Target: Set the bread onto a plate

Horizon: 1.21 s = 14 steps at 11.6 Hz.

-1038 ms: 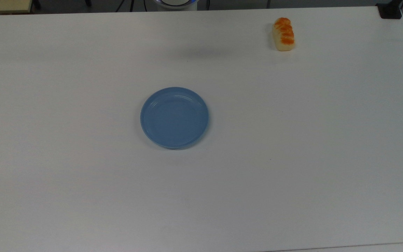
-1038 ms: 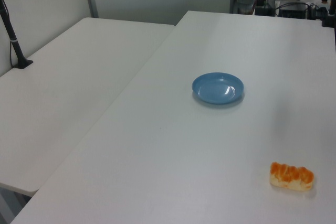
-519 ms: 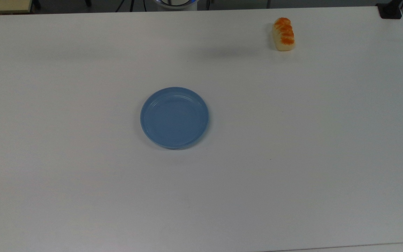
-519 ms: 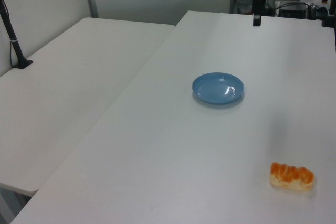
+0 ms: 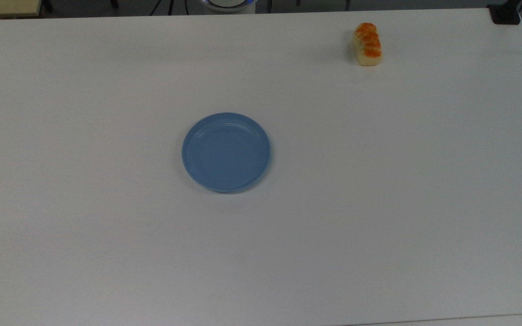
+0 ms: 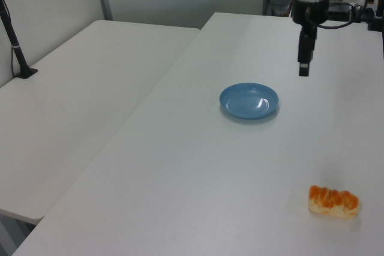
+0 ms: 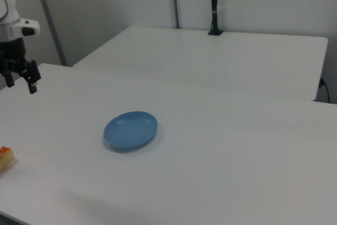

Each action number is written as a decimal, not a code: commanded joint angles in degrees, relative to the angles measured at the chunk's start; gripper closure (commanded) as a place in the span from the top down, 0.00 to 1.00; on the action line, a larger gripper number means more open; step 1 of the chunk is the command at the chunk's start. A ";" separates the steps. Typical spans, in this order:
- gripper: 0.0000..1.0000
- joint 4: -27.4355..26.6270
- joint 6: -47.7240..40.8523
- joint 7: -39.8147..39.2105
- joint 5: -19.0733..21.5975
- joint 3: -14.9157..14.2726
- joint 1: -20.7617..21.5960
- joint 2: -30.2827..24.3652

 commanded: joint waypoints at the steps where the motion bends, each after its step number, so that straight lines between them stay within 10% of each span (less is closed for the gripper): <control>1: 1.00 -9.52 0.21 -3.84 5.82 5.57 -0.13 -7.02; 7: 1.00 -18.32 7.94 -9.57 6.70 18.07 -0.31 -6.50; 14: 1.00 -20.35 21.57 3.34 6.88 21.16 -0.22 1.06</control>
